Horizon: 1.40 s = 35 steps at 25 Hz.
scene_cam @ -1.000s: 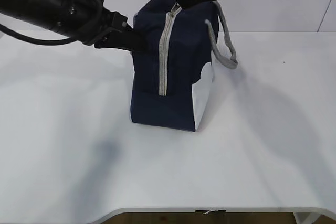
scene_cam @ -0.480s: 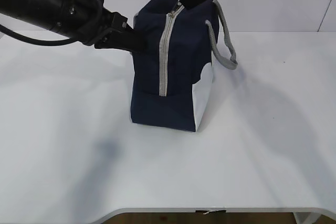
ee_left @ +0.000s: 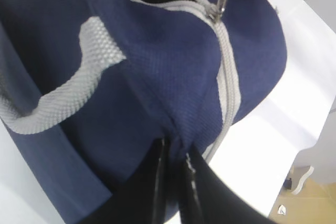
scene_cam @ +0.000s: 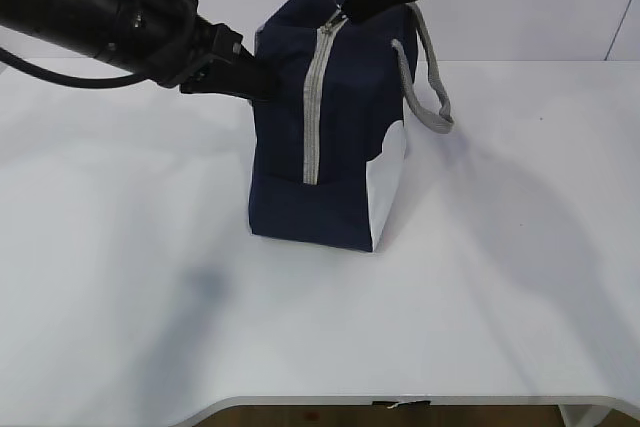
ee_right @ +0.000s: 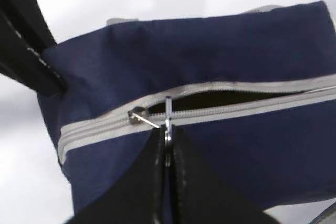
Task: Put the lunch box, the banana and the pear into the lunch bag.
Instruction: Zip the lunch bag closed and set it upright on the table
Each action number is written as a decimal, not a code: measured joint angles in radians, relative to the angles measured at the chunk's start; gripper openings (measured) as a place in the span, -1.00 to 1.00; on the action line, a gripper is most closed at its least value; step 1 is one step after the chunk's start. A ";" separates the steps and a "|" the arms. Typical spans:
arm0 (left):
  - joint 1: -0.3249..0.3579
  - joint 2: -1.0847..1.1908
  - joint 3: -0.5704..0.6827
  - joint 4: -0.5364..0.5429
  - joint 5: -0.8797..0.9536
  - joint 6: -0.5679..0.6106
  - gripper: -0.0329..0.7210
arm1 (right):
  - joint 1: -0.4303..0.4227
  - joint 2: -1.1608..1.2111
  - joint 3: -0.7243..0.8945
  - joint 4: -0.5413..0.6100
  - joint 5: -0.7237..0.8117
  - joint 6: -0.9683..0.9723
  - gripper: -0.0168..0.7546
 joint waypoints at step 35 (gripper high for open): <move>-0.079 0.000 0.000 0.022 -0.092 0.012 -0.79 | 0.000 0.038 -0.008 -0.028 -0.086 0.002 -0.94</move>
